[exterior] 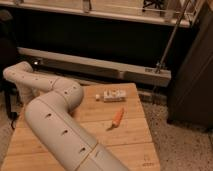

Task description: Place the eraser on the white sponge

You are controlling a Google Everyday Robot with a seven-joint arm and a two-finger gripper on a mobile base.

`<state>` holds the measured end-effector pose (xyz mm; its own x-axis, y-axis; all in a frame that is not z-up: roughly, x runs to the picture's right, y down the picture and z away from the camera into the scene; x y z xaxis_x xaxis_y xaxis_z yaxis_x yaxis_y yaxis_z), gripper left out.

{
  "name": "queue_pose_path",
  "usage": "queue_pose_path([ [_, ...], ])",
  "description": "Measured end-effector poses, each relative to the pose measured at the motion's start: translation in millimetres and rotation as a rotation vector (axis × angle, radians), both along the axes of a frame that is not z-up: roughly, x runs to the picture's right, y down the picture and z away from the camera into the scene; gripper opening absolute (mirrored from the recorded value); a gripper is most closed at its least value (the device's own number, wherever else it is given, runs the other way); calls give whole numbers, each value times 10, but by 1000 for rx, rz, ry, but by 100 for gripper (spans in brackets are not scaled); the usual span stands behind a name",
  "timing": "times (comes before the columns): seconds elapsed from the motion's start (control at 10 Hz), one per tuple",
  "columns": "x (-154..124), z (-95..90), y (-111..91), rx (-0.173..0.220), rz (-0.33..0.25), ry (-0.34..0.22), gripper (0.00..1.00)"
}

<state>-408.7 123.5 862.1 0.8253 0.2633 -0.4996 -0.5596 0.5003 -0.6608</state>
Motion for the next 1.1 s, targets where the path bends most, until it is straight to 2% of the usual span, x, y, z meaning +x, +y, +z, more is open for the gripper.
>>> queue_pose_path([
  [0.4,70,2,37,-12,-17,-23,49],
  [0.7,90,-7,108,-36,-17,-38,76],
  [0.8,101,-8,133,-44,-17,-41,80],
  [1.1,110,-31,132,-46,-23,-45,80],
])
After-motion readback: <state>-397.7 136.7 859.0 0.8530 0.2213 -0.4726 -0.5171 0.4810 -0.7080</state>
